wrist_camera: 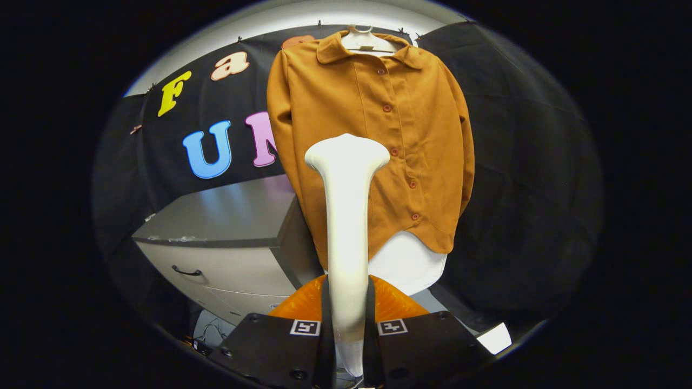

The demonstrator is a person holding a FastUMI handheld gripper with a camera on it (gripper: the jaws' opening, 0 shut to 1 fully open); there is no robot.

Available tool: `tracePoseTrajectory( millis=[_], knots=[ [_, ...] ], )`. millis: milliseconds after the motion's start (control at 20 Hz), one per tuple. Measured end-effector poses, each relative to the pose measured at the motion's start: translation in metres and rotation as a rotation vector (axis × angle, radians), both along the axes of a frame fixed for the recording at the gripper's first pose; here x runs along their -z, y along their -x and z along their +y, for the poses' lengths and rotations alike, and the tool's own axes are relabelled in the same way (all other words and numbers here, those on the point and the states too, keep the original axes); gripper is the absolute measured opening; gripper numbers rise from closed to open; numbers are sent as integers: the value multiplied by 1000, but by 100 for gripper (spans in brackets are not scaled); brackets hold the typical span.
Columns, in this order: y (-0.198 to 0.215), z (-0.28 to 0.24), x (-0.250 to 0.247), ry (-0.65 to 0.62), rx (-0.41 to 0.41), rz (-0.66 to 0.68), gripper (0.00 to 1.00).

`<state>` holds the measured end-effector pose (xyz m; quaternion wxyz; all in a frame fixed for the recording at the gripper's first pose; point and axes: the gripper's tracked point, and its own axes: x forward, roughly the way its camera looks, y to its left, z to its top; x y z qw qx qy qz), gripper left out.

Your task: Iron the clothes twice with a garment steamer, once on the left side and once on the right side.

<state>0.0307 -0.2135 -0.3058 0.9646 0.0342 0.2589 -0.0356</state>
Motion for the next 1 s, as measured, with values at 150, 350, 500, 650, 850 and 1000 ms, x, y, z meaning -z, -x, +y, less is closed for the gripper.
tracePoseTrajectory(
  millis=[150,350,500,650,850,1000],
  knots=[
    [2,-3,-46,-3,4,-82,23],
    [-2,-18,-115,5,19,-219,23],
    [-12,-37,-163,27,42,-315,23],
    [-27,-61,-201,46,71,-396,23],
    [-50,-82,-227,56,89,-455,23],
    [-71,-94,-233,57,83,-479,23]
  ],
)
